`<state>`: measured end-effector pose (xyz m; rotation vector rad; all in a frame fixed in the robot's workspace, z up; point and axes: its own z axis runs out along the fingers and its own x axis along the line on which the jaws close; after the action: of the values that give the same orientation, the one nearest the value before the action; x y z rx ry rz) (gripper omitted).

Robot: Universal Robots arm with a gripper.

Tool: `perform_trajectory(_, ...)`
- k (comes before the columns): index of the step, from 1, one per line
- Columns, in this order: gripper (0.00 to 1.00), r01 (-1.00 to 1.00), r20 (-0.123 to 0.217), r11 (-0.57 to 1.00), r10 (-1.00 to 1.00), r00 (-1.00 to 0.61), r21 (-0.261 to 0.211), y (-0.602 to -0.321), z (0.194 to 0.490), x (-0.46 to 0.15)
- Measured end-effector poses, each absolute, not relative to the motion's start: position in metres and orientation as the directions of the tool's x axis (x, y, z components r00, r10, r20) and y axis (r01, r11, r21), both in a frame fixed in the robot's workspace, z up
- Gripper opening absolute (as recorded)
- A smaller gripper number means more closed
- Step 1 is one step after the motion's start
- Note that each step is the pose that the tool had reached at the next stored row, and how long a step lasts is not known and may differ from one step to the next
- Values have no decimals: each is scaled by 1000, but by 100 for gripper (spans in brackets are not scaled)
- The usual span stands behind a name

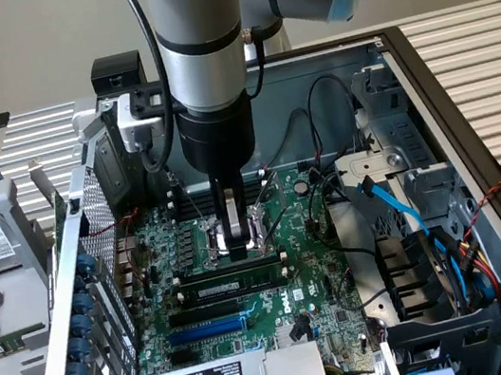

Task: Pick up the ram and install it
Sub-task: 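Press down the ram until it locks into place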

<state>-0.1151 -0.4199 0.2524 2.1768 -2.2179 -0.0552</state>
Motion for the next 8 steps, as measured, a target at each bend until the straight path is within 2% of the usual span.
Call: perform_trajectory(8, 11, -998, -1, 48, -999, -48, 48, -420, 252, -117)
